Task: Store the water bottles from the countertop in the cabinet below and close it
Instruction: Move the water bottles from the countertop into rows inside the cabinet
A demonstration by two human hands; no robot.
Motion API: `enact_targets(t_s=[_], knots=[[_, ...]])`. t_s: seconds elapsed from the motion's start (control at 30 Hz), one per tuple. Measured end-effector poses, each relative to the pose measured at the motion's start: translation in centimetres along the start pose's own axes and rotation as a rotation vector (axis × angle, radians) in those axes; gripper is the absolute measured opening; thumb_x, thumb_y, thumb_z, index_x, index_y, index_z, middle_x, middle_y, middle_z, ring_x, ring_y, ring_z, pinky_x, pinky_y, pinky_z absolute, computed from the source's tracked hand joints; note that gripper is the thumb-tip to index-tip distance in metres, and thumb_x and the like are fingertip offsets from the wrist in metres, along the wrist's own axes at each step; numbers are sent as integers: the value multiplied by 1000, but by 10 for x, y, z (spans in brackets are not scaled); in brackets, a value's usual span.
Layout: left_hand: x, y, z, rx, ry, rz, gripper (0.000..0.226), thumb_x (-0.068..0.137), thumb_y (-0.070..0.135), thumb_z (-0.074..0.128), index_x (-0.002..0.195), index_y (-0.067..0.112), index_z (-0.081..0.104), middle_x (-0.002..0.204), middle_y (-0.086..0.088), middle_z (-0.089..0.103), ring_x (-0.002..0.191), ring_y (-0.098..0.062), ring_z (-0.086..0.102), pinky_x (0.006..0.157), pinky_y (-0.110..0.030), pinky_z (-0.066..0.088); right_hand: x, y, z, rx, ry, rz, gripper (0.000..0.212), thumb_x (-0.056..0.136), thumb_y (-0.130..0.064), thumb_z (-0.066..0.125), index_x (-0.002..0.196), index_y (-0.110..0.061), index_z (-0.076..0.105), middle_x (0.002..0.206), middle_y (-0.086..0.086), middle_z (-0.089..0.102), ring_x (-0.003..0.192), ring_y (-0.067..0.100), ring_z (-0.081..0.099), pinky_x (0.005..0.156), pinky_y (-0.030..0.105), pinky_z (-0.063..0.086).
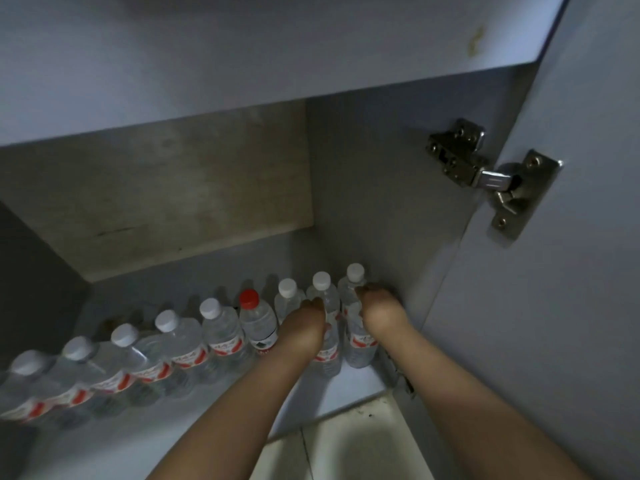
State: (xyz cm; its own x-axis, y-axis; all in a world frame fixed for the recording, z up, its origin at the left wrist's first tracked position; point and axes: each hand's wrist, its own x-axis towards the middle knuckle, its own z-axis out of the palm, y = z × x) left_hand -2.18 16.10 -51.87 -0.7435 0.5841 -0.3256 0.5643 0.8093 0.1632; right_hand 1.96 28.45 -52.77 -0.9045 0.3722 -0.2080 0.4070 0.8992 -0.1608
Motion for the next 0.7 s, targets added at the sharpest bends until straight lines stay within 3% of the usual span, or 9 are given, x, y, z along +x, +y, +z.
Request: enact_targets(t_s=[0.2,0.27,0.33,0.4,0.5,0.57,0.6,0.67,0.7], knots=[[20,20,0,-139,8,-70,39,102,20,35,138,3,35,140,-18,44,128,-32,47,104,-37,39,0,7,6,68,80,-56,41,99,-9,38,140,-6,37,148,12,39,132,24,43,109,28,31],[18,19,2,-124,22,-63,42,102,21,37,140,3,33,140,-18,45,127,-32,47,103,-37,39,4,7,11,62,194,-68,42,93,-5,51,134,0,45,142,17,47,127,24,50,106,25,37],[12,18,4,-118,28,-51,48,101,22,39,144,4,26,140,-17,43,128,-31,47,103,-36,39,6,7,13,37,351,-65,39,81,-3,70,118,4,61,123,22,63,110,22,65,92,19,48],[12,16,8,-117,41,-37,53,101,23,39,146,4,20,140,-17,44,126,-30,49,101,-34,41,6,5,18,-6,357,-56,30,80,-3,63,109,3,67,111,21,70,97,22,71,81,18,53],[12,11,7,-174,28,-33,62,100,26,42,149,4,11,140,-17,44,123,-30,51,101,-34,41,3,6,25,-24,230,-94,39,61,-9,42,75,2,77,68,13,77,56,24,74,45,20,55],[3,6,4,-276,29,-24,63,100,23,41,150,6,6,145,-16,39,126,-28,49,102,-32,40,-3,2,26,-112,175,-27,40,64,-12,56,94,9,73,87,26,75,78,39,74,58,30,62],[-4,2,2,-314,26,-20,61,100,22,40,150,7,7,149,-16,34,130,-27,46,104,-31,39,-7,-3,16,-106,119,-30,53,70,-13,66,117,12,60,113,35,65,104,48,64,80,37,60],[-22,-10,-4,-277,160,-13,56,98,19,47,148,10,24,152,-14,33,134,-27,43,105,-32,41,-15,-14,2,-30,56,1,64,91,-13,56,145,3,26,153,28,24,140,44,26,112,41,37],[-34,-15,-10,-206,238,-12,53,93,18,56,143,11,38,149,-15,40,132,-29,48,102,-32,45,-26,-24,-8,33,77,16,62,91,-13,56,145,0,29,154,25,24,140,42,28,110,42,38]])
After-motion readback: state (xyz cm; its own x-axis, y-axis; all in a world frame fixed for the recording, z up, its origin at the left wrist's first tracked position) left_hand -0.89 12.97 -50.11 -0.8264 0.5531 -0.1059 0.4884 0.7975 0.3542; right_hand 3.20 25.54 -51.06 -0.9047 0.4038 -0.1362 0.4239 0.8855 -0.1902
